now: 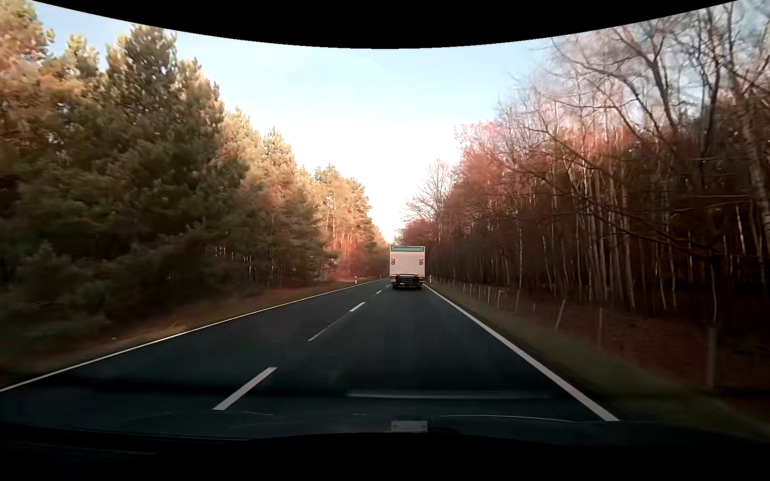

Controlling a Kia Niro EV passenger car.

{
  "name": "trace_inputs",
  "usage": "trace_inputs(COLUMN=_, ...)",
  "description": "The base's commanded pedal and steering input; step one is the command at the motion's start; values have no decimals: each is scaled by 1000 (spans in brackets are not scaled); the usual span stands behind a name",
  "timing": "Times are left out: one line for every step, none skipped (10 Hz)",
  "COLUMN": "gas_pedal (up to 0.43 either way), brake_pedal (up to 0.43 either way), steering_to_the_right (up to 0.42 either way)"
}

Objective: Follow the waypoints while adhering to traffic rules and regulations

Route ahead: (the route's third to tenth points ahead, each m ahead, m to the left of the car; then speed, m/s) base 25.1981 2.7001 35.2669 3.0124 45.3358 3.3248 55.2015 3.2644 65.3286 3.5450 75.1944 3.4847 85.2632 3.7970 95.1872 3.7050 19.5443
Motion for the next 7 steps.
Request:
trace_inputs(gas_pedal=98, brake_pedal=0, steering_to_the_right=-3)
trace_inputs(gas_pedal=98, brake_pedal=0, steering_to_the_right=-2)
trace_inputs(gas_pedal=98, brake_pedal=0, steering_to_the_right=-2)
trace_inputs(gas_pedal=87, brake_pedal=0, steering_to_the_right=-1)
trace_inputs(gas_pedal=79, brake_pedal=0, steering_to_the_right=-1)
trace_inputs(gas_pedal=79, brake_pedal=0, steering_to_the_right=-1)
trace_inputs(gas_pedal=79, brake_pedal=0, steering_to_the_right=-1)
